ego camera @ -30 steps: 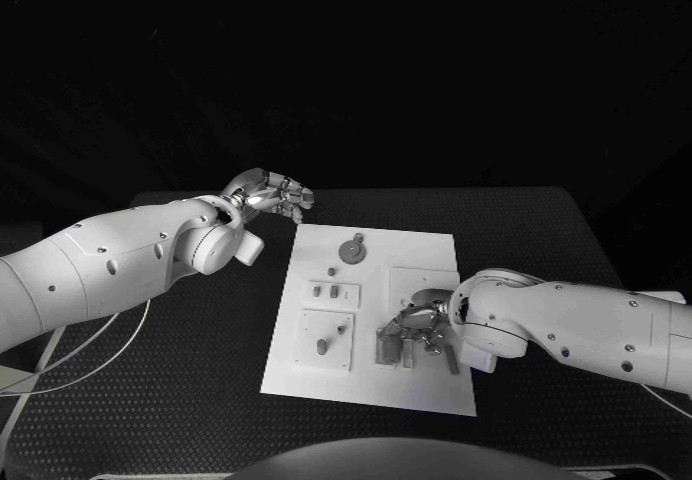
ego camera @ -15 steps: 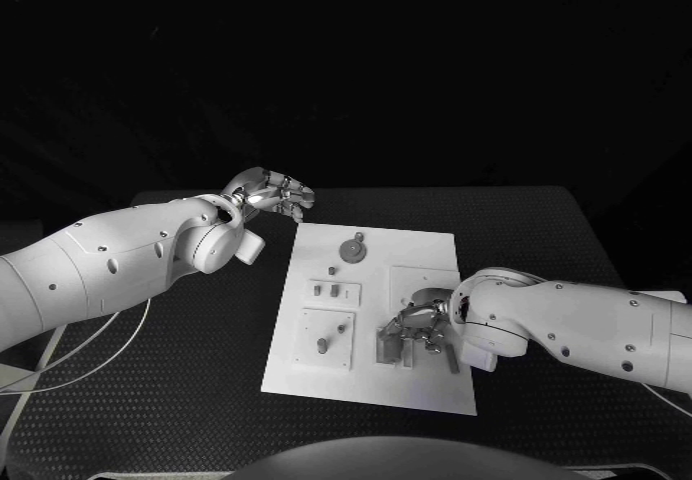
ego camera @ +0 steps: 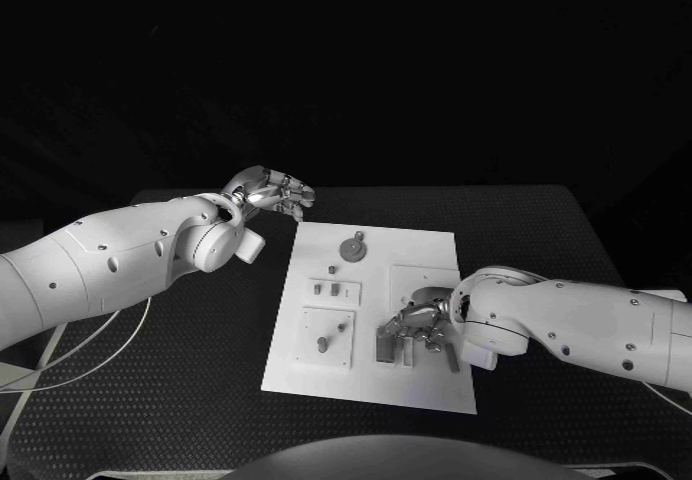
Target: Assemble the parts on the task board
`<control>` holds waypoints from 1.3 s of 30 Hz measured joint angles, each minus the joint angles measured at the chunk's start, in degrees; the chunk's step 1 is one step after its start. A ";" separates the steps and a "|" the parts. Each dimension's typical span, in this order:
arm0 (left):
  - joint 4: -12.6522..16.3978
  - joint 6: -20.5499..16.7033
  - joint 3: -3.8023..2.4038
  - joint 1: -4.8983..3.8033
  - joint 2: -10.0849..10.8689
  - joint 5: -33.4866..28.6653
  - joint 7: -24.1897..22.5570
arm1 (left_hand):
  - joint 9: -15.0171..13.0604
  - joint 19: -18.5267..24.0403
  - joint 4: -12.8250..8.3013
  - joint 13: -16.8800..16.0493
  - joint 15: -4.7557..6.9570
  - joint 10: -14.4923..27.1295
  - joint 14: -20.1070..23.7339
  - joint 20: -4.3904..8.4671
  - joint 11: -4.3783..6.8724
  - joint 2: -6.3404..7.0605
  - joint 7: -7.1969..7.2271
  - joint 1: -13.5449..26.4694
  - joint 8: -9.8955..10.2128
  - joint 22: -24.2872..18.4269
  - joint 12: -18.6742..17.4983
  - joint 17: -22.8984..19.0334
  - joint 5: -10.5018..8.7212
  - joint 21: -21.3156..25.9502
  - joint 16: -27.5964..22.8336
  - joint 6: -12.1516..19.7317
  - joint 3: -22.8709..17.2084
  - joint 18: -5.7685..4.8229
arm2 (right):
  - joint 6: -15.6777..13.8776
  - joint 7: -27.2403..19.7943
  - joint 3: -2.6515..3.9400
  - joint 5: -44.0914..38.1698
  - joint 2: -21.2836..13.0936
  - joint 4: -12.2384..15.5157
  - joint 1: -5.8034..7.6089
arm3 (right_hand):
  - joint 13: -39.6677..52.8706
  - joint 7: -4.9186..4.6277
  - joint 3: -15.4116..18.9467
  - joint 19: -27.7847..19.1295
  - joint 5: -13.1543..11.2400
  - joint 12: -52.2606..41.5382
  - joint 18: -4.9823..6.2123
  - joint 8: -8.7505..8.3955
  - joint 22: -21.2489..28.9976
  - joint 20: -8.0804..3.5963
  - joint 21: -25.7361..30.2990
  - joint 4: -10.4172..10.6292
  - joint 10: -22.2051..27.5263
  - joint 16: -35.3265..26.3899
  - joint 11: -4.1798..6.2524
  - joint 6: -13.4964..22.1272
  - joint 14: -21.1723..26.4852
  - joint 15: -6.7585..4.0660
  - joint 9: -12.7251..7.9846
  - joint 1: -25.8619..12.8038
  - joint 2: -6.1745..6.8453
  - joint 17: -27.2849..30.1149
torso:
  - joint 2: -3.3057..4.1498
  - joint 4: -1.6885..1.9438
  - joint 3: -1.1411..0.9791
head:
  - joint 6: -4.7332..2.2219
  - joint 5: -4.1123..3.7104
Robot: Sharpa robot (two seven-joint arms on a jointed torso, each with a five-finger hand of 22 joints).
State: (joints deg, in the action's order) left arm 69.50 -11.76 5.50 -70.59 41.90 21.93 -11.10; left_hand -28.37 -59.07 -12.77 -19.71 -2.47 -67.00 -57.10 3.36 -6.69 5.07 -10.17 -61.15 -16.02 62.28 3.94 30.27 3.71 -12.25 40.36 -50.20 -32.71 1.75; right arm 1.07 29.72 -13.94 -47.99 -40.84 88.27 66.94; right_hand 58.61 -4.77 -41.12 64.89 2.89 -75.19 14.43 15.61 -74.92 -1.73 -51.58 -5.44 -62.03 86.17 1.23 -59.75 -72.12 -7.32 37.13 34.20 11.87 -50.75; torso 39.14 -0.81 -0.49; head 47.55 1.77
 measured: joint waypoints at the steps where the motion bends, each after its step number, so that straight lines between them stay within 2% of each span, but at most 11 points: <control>1: 0.00 0.00 0.00 0.00 0.00 0.00 0.01 | 0.00 0.00 0.00 0.00 0.00 0.04 0.00 0.00 0.04 0.00 0.00 0.00 0.00 0.00 0.00 0.00 0.00 0.00 0.00 0.00 0.00 0.00 | 0.01 -0.01 0.00 -0.01 0.00 0.00 0.00 | 0.00 0.00 0.00 0.01 0.00 0.00 -0.18 0.00 0.00 -0.01 0.00 0.00 0.00 0.00 0.00 0.00 0.00 0.00 0.00 0.07 0.07 0.00 | 0.00 0.00 0.00 | 0.02 0.00; 15: -0.06 0.01 0.00 0.00 -0.02 0.00 0.04 | 0.05 0.00 0.00 0.00 0.00 0.04 0.00 0.00 0.04 0.00 -0.01 0.00 0.00 -0.01 0.00 0.05 0.00 0.23 0.00 -0.01 0.00 -0.03 | 0.01 -0.46 0.00 -0.54 -0.95 0.97 -0.07 | 0.19 0.11 0.00 0.02 0.00 0.00 -0.24 -0.25 0.01 -0.01 0.00 0.31 0.00 0.01 0.00 0.10 0.06 0.07 0.24 0.09 0.04 -0.20 | -0.02 0.01 0.02 | -0.11 -0.10; 18: -0.09 0.02 0.01 0.00 -0.03 0.00 0.05 | 0.05 0.00 0.00 0.00 0.00 0.04 0.00 0.00 0.04 0.00 -0.01 0.00 0.00 -0.01 0.00 0.04 0.00 0.23 0.00 -0.01 0.00 -0.04 | 0.02 -0.56 -0.23 -0.79 -2.46 2.04 0.04 | 0.15 0.12 0.31 0.02 0.00 0.00 -0.27 -0.28 0.01 -0.01 0.00 0.00 0.00 0.01 0.00 0.11 0.06 0.08 0.31 0.86 -0.73 -0.26 | -0.02 0.01 0.02 | -0.26 -0.13; 20: -0.09 0.02 0.01 0.00 -0.03 0.00 0.05 | 0.05 0.00 0.00 0.00 0.00 0.04 0.00 0.00 0.04 0.00 -0.01 0.00 0.00 -0.01 0.00 0.04 0.00 0.23 0.00 -0.01 0.00 -0.05 | 0.02 -0.62 -0.36 -1.05 -3.31 2.54 0.51 | 0.07 0.12 0.51 0.02 0.00 0.23 -0.28 -0.28 0.01 -0.01 0.00 -0.76 0.00 0.01 0.00 0.11 0.07 0.08 0.42 1.56 -0.96 -0.26 | -0.02 0.01 0.02 | -0.40 -0.13; 23: -0.14 0.02 0.01 0.00 -0.05 0.00 0.05 | 0.04 0.00 0.00 0.00 0.00 0.04 0.00 0.00 0.04 -0.20 -0.01 0.20 0.00 -0.01 0.00 0.09 0.00 0.23 0.00 -0.01 0.00 -0.06 | 0.16 -1.24 -0.23 -1.60 -5.04 3.54 2.22 | 0.07 0.21 0.90 0.01 0.00 0.23 -0.30 -0.28 0.01 0.00 0.00 -1.93 0.00 0.01 0.00 0.19 0.07 0.09 0.56 2.45 -1.57 -0.24 | -0.04 0.01 0.02 | -0.63 -0.24; 24: -0.15 0.02 0.01 0.00 -0.05 0.00 0.04 | 0.05 0.00 0.00 0.00 0.00 0.04 0.00 0.00 0.04 -0.20 -0.02 0.20 -0.13 0.00 0.00 0.09 0.00 0.23 0.00 -0.02 0.00 -0.06 | 0.16 -1.59 -0.17 -1.84 -5.84 3.71 2.95 | 0.07 0.20 0.96 0.01 0.00 0.23 -0.30 -0.28 0.01 0.00 0.00 -2.78 0.00 0.01 0.00 0.19 0.07 0.09 0.64 3.17 -2.20 -0.24 | -0.04 0.01 0.02 | -0.71 -0.27; 28: -0.13 0.02 0.01 0.00 -0.05 0.00 0.00 | 0.04 0.00 0.00 0.00 0.00 0.04 0.00 0.00 0.04 -0.20 -0.03 0.20 -0.24 0.04 0.00 0.09 0.00 0.23 0.00 -0.04 0.00 -0.07 | 0.15 -2.63 -0.03 -2.88 -8.48 3.86 4.58 | 0.07 -0.17 1.19 0.01 0.00 0.23 -0.61 -0.28 0.01 0.00 0.00 -5.20 0.00 0.01 0.00 0.58 0.08 0.10 0.79 5.94 -2.59 -0.25 | -0.05 -0.03 0.01 | -0.97 -0.46; 33: -0.13 0.02 0.01 0.00 -0.05 -0.01 -0.02 | 0.04 0.00 0.00 0.00 0.00 0.04 0.00 0.00 0.04 -0.20 -0.04 0.20 -0.24 0.04 0.00 0.09 0.00 0.23 -0.22 -0.04 0.00 0.00 | 0.63 -3.32 -0.09 -4.54 -10.60 5.05 4.91 | 0.28 -0.24 1.26 0.27 0.00 0.23 -0.52 -0.28 0.01 -0.25 0.00 -8.27 -0.55 0.01 -0.09 0.66 -0.16 0.31 1.25 9.73 -3.40 -0.76 | -0.08 -0.10 0.01 | -1.27 -0.71; 36: -0.11 0.02 0.00 0.00 -0.05 -0.01 -0.02 | 0.04 0.00 0.00 0.00 0.00 0.04 0.00 0.00 0.04 -0.20 -0.03 0.20 -0.24 0.04 0.00 0.14 0.00 0.23 -0.22 -0.04 0.00 0.45 | 1.36 -3.31 -0.10 -5.94 -11.67 5.98 4.89 | 0.58 -0.18 1.91 0.35 0.00 0.23 -0.42 0.08 0.01 -0.31 0.00 -9.05 -1.16 0.01 0.11 0.28 -0.58 0.07 1.63 10.69 -4.08 -1.05 | -0.06 -0.09 -0.02 | -1.39 -0.88; 39: -0.11 0.02 0.00 0.00 -0.01 -0.01 -0.02 | 0.04 0.00 0.00 0.00 0.00 0.04 0.00 0.00 0.04 -0.20 -0.03 0.20 -0.24 0.03 0.00 0.14 0.00 0.23 -0.22 -0.04 0.00 0.51 | 2.55 -2.67 -0.13 -8.05 -12.89 6.67 4.88 | 0.82 -0.09 2.05 0.51 0.00 0.23 -0.38 0.20 0.02 -0.29 0.00 -9.20 -1.52 0.01 0.16 -0.15 -0.72 0.01 1.86 10.71 -4.10 -1.31 | -0.04 -0.06 -0.07 | -1.40 -0.94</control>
State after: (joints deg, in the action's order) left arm 69.39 -11.74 5.50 -70.59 41.90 21.92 -11.11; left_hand -28.33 -59.07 -12.77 -19.71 -2.47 -66.96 -57.10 3.36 -6.65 4.87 -10.21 -60.95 -16.25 62.32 3.94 30.41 3.71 -12.02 40.14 -50.23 -32.70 2.26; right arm 3.62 27.05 -14.07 -56.04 -53.73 94.94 71.82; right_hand 59.43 -4.86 -39.06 65.40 2.88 -74.96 14.05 15.81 -74.90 -2.02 -51.58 -14.64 -63.55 86.19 1.39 -59.90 -72.84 -7.31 39.00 44.90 7.77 -52.07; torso 39.11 -0.87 -0.56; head 46.15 0.83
